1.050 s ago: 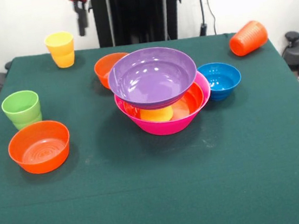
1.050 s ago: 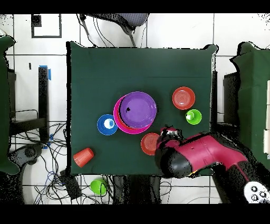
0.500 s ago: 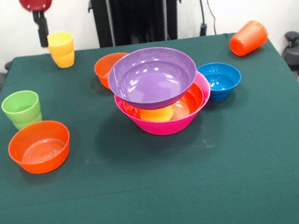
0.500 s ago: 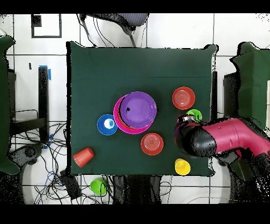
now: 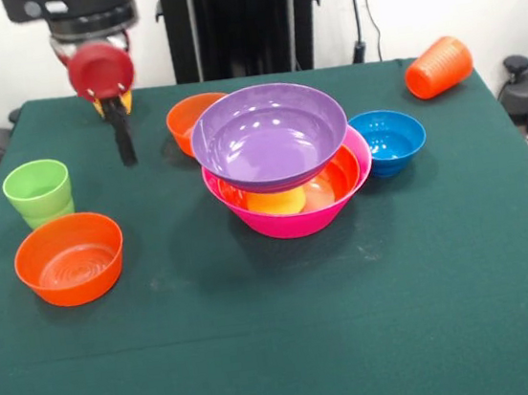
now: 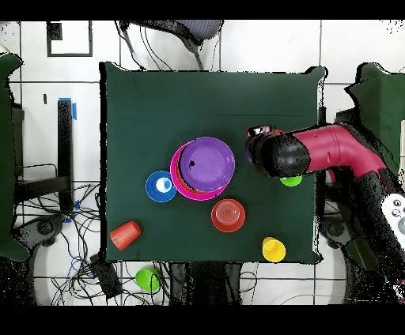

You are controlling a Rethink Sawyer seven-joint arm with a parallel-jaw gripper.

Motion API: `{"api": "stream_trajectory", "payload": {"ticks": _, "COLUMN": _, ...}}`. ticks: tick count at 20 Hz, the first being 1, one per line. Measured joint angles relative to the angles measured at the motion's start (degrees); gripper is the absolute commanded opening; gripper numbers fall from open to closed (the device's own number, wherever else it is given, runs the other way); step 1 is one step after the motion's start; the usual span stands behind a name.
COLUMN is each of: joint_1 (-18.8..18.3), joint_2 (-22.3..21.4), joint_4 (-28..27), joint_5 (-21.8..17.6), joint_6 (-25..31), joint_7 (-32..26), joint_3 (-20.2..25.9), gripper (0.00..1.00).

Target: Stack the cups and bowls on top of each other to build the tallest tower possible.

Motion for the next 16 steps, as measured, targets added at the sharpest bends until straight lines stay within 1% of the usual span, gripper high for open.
{"api": "stream_trajectory", "payload": {"ticks": 1, "joint_1": 0.8, "joint_2": 1.4, "joint_4": -1.4, "joint_5": 0.5, "joint_6": 0.0, "joint_7": 0.0, "joint_3": 0.0, "gripper": 1.00}}
{"api": "stream_trajectory", "payload": {"ticks": 7, "joint_1": 1.1, "joint_2": 4.2, "joint_4": -3.0, "joint_5": 1.7, "joint_6": 0.0, "joint_7": 0.0, "joint_3": 0.0, "gripper": 1.00}}
{"api": "stream_trajectory", "payload": {"ticks": 12, "joint_1": -0.3, "joint_2": 6.3, "joint_4": -3.7, "joint_5": 1.7, "joint_6": 0.0, "joint_7": -0.2, "joint_3": 0.0, "gripper": 1.00}}
{"api": "stream_trajectory", "payload": {"ticks": 16, "joint_1": -1.1, "joint_2": 6.7, "joint_4": -3.7, "joint_5": 1.7, "joint_6": 0.0, "joint_7": -0.3, "joint_3": -0.1, "gripper": 1.00}}
